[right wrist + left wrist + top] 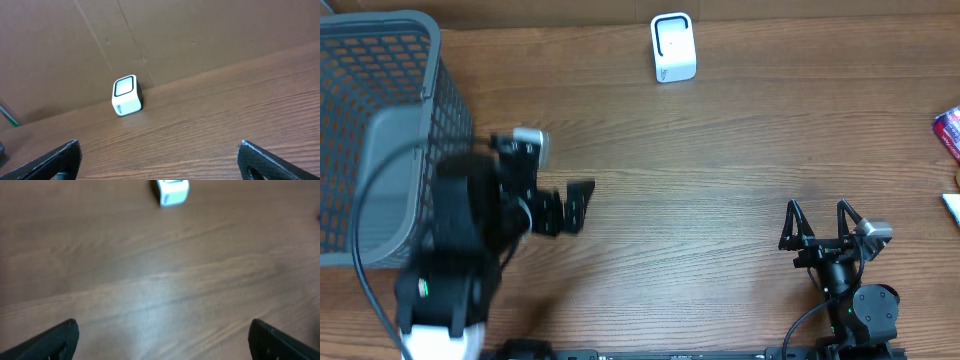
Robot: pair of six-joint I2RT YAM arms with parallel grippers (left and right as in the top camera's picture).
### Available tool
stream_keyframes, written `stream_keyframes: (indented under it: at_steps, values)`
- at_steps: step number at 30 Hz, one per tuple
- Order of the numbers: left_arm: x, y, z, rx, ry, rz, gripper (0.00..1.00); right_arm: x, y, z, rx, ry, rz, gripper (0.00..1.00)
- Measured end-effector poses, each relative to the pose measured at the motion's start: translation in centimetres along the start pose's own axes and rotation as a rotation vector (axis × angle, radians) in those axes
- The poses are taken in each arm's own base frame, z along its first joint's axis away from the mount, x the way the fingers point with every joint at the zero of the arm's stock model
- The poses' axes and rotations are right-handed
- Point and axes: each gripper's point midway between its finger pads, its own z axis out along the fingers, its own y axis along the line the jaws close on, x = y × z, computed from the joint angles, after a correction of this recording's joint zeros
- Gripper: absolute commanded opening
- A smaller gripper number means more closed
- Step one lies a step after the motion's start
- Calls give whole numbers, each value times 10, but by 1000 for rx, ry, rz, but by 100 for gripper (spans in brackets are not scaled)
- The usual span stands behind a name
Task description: Scan the item barcode
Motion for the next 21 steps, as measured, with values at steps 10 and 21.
stream_keyframes:
  at_steps: [10,21]
  values:
    - [54,-5,-21,8,-304,118,100,0,0,0,0,-1,0,100]
    - [75,9,-4,-33,-481,158,100,0,0,0,0,-1,0,100]
